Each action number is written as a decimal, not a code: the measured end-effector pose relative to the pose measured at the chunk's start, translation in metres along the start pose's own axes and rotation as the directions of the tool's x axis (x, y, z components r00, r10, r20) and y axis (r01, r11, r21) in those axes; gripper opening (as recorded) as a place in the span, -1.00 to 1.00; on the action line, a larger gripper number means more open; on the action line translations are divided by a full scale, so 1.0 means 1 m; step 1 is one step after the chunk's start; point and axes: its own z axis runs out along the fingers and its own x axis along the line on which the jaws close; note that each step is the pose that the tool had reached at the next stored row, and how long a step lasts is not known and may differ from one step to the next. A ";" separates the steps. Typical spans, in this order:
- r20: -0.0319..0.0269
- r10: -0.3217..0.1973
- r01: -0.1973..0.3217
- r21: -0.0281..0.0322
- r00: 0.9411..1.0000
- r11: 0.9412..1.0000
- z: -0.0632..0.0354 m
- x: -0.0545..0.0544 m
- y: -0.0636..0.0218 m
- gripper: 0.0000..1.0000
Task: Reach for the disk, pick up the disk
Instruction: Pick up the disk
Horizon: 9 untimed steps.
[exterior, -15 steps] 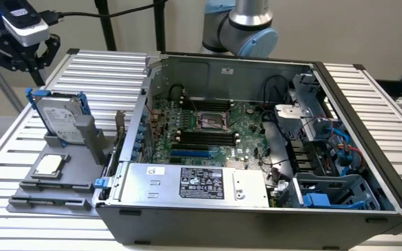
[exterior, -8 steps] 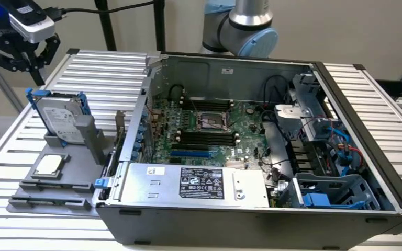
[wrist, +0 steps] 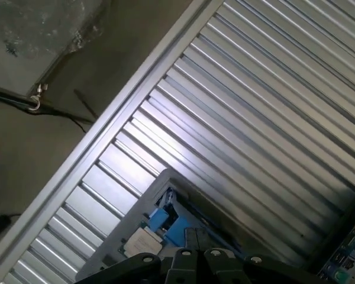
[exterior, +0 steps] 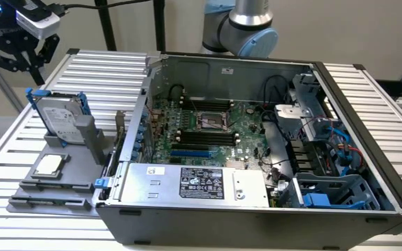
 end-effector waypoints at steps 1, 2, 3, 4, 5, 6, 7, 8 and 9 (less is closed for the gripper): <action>-0.001 -0.018 0.018 0.000 1.000 1.000 -0.0001 0.000 0.0000 -0.79; -0.001 -0.037 0.037 0.000 0.999 0.999 -0.0003 0.000 0.0000 -0.79; -0.002 -0.055 0.055 0.000 0.998 0.998 -0.0004 0.000 0.0001 -0.79; -0.003 -0.073 0.073 0.000 0.997 0.997 -0.0004 0.000 0.0000 -0.79; -0.003 -0.090 0.090 0.000 0.996 0.996 -0.0004 0.000 0.0000 -0.79; -0.004 -0.108 0.108 0.000 0.994 0.994 -0.0004 0.000 0.0000 -0.79; -0.004 -0.127 0.127 0.000 0.992 0.992 -0.0005 0.000 0.0000 -0.79; -0.005 -0.144 0.144 0.000 0.990 0.990 -0.0004 0.000 0.0000 -0.79; -0.006 -0.163 0.163 0.000 0.987 0.987 -0.0004 0.000 0.0000 -0.79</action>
